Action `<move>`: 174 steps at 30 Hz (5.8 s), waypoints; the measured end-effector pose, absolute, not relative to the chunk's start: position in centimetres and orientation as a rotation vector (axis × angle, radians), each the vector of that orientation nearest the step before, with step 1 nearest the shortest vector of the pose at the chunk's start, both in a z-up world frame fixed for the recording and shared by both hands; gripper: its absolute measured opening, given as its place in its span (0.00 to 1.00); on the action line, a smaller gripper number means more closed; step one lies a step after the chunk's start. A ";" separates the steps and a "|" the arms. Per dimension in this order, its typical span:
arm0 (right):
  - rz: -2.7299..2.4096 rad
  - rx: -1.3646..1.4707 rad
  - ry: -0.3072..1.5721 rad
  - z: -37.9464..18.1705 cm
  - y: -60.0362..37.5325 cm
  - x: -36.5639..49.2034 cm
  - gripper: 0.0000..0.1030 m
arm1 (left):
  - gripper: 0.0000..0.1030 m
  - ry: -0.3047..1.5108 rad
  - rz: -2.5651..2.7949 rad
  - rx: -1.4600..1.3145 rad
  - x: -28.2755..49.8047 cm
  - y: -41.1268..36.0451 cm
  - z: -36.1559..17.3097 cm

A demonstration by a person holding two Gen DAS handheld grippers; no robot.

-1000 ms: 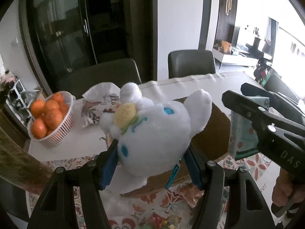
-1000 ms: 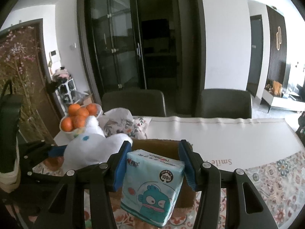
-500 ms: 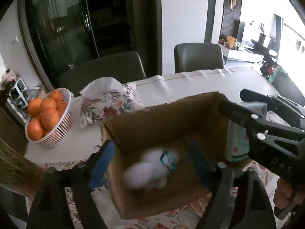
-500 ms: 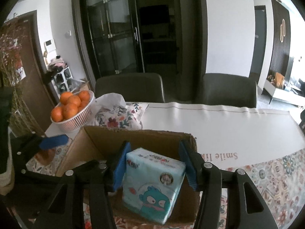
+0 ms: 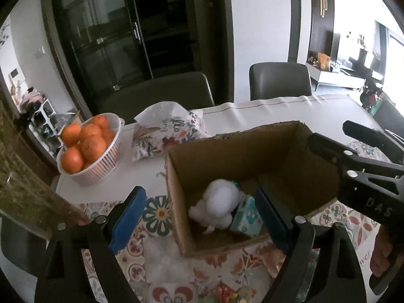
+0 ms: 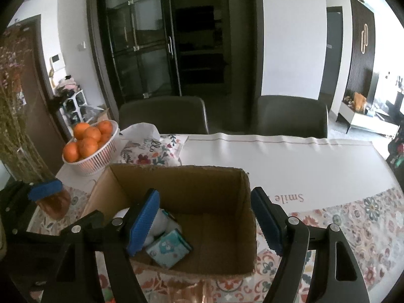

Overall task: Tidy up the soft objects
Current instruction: 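Release the bunny and tissue pack into the cardboard box with both tools, then grasp the dark green knitted plush with the right tool while the left tool grasps the green-red fuzzy plush, then carry the knitted plush with the right tool while the left tool carries the fuzzy plush to the box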

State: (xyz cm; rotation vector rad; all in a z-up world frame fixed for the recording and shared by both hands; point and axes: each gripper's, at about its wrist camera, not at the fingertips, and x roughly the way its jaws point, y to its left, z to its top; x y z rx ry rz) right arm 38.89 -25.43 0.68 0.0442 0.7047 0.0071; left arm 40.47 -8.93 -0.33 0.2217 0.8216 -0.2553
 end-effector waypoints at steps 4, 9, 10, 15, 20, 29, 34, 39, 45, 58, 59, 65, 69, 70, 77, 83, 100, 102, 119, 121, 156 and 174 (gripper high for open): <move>-0.015 0.020 0.701 1.5 -24.9 37.4 0.73 | 0.86 0.828 -0.238 0.210 39.0 -8.2 0.2; -0.014 0.027 0.707 2.1 -24.6 35.5 0.73 | 0.86 0.834 -0.231 0.188 37.0 -7.5 0.7; -0.007 0.028 0.711 2.1 -24.5 35.1 0.73 | 0.86 0.835 -0.230 0.188 36.5 -7.4 0.9; 0.001 0.053 0.748 1.6 -24.2 33.2 0.73 | 0.86 0.834 -0.226 0.200 34.6 -6.9 1.3; 0.004 0.080 0.804 0.6 -24.0 31.6 0.73 | 0.86 0.847 -0.223 0.221 32.6 -6.5 1.3; -0.004 0.069 0.889 -1.1 -22.7 29.2 0.73 | 0.87 0.915 -0.249 0.249 29.7 -5.5 -0.7; 0.003 0.062 0.973 -2.2 -22.1 28.4 0.73 | 0.87 0.971 -0.272 0.255 28.6 -4.9 -2.2; 0.007 0.058 1.067 -3.8 -21.7 27.9 0.73 | 0.87 1.019 -0.286 0.296 27.5 -4.5 -3.5; -0.004 0.053 1.172 -6.0 -21.4 27.7 0.73 | 0.87 1.106 -0.326 0.326 26.8 -4.4 -5.6; -0.031 0.111 1.348 -11.1 -22.2 28.5 0.73 | 0.87 1.320 -0.372 0.324 27.9 -4.8 -11.7; -0.033 0.123 1.361 -11.6 -22.4 28.7 0.73 | 0.87 1.329 -0.373 0.327 28.0 -4.9 -12.0; -0.056 0.147 1.413 -14.2 -23.0 29.5 0.73 | 0.87 1.390 -0.386 0.356 28.5 -5.6 -14.6; -0.058 0.142 1.434 -15.7 -22.8 30.1 0.73 | 0.87 1.414 -0.374 0.355 29.0 -5.6 -16.0; -0.058 0.144 1.439 -16.0 -22.7 30.2 0.73 | 0.86 1.418 -0.370 0.354 29.1 -5.6 -16.2; -0.067 0.148 1.464 -18.3 -22.1 31.2 0.73 | 0.81 1.417 -0.361 0.355 30.0 -5.4 -17.7; -0.067 0.181 1.492 -19.4 -22.0 32.2 0.74 | 0.71 1.430 -0.375 0.318 30.9 -5.8 -19.4; -0.064 0.235 1.385 -18.0 -23.2 29.6 0.33 | 0.37 1.394 -0.376 0.219 29.8 -6.3 -19.3; -0.058 0.252 1.381 -17.9 -23.3 29.1 0.30 | 0.37 1.388 -0.382 0.197 29.0 -5.8 -19.4; 0.036 0.322 1.323 -14.9 -22.4 23.4 0.28 | 0.36 1.277 -0.378 0.121 23.7 -4.2 -15.0; 0.039 0.321 1.300 -14.0 -22.6 23.7 0.28 | 0.36 1.260 -0.379 0.108 23.5 -3.8 -14.3; 0.057 0.291 0.873 1.2 -24.4 25.6 0.28 | 0.36 0.887 -0.411 0.052 25.5 -6.6 -0.4; 0.099 0.227 0.832 3.6 -24.8 31.8 0.28 | 0.36 0.831 -0.407 0.074 30.8 -7.4 1.8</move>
